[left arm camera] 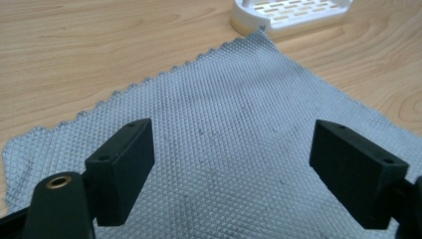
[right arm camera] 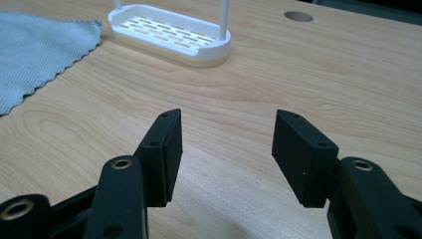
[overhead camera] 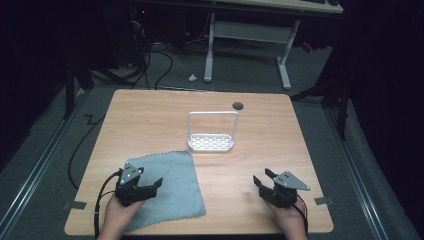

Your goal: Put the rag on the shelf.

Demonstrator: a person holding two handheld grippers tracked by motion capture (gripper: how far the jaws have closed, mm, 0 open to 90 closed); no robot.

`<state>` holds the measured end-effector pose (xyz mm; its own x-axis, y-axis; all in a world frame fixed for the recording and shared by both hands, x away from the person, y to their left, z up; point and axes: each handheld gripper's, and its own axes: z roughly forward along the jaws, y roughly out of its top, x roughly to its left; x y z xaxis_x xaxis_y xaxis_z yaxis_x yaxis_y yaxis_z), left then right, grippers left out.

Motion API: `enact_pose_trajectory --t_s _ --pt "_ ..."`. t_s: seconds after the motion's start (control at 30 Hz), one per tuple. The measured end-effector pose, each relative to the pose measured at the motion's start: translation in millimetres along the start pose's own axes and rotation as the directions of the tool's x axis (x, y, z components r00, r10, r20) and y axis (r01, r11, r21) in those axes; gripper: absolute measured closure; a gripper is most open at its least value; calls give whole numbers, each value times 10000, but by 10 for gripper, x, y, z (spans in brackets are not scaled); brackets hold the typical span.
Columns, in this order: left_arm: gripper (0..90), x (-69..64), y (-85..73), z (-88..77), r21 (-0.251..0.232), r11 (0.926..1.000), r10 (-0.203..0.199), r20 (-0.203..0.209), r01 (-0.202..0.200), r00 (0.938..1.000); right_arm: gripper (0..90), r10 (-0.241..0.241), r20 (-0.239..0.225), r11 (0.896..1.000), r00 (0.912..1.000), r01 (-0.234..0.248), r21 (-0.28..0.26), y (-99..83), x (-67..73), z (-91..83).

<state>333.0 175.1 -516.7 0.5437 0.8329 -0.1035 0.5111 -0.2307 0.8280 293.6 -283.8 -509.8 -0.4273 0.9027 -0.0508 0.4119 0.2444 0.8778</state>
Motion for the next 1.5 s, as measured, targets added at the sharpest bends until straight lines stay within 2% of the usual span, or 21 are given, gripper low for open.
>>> enact_pose_trajectory --t_s 0.27,0.37,0.47,0.53,0.57,0.63,0.67,0.7,0.73,0.8,0.83,0.87,0.9,0.93,1.03,1.1,1.2,1.27,1.4,1.43,1.5 --pt "197 101 -31 7 91 9983 -579 46 579 9983 461 -41 -183 9999 9998 39 -139 -28 -24 -37" --pt "211 135 -27 -28 -6 9983 -586 -114 586 9982 462 -101 -275 9998 9996 96 -183 -16 -6 -29" --pt "160 203 2 -46 537 9894 -1361 227 1348 9904 491 -175 -575 9998 9982 170 -81 9 42 2" --pt "129 238 1 -79 477 9858 -1637 658 1608 9843 519 -186 -673 9998 9976 185 -29 22 66 14" --pt "150 237 -14 -111 276 9873 -1581 714 1565 9848 558 -169 -1071 9998 9941 183 120 70 135 56" --pt "156 211 -47 -164 203 9943 -1052 302 1046 9940 577 -227 -1217 9996 9923 247 152 90 168 77" --pt "242 209 -98 -218 226 9944 -1034 209 1029 9944 614 -493 -1712 9983 9840 541 233 158 289 178" --pt "316 209 -98 -218 226 9944 -1034 209 1029 9944 614 -493 -1712 9983 9840 541 233 158 289 178" --pt "316 219 -147 -268 234 9941 -1066 266 1060 9939 629 -584 -1914 9977 9798 640 230 183 335 222" --pt "465 228 -219 -321 647 9935 -955 223 939 9952 692 -743 -2529 9956 9646 864 368 263 494 366" --pt "629 227 -257 -339 932 9926 -793 151 775 9967 826 -1180 -2941 9898 9485 1360 413 335 668 492" --pt "747 198 -326 -365 1353 9905 -224 -270 258 9994 899 -1294 -3189 9873 9389 1518 464 360 735 540" --pt "861 182 -356 -377 1553 9879 106 -447 -35 9989 900 -1411 -3473 9835 9271 1712 576 395 830 607" --pt "897 182 -356 -377 1553 9879 106 -447 -35 9989 900 -1411 -3473 9835 9271 1712 576 395 830 607" --pt "897 181 -409 -415 1622 9867 44 -586 52 9983 900 -2011 -4220 9609 8840 2617 902 487 1164 826" --pt "897 182 -437 -432 1515 9884 -3 -621 98 9981 900 -2399 -4263 9460 8722 3086 991 510 1368 962" --pt "897 170 -454 -431 1369 9905 2 -684 91 9977 900 -2771 -4304 9184 8591 3684 1440 485 1495 1118" --pt "897 163 -458 -432 1354 9908 24 -713 73 9974 900 -2661 -4358 9182 8598 3637 1567 492 1495 1146" --pt "896 134 -452 -420 1368 9905 222 -814 -109 9964 900 -2801 -4408 9131 8528 3785 1520 480 1481 1117" --pt "896 123 -446 -411 1387 9902 244 -771 -135 9967 900 -2848 -4452 9122 8489 3828 1464 469 1468 1101" --pt "896 91 -421 -383 1481 9884 434 -549 -348 9975 900 -2864 -4405 9111 8508 3841 1494 436 1447 1038"
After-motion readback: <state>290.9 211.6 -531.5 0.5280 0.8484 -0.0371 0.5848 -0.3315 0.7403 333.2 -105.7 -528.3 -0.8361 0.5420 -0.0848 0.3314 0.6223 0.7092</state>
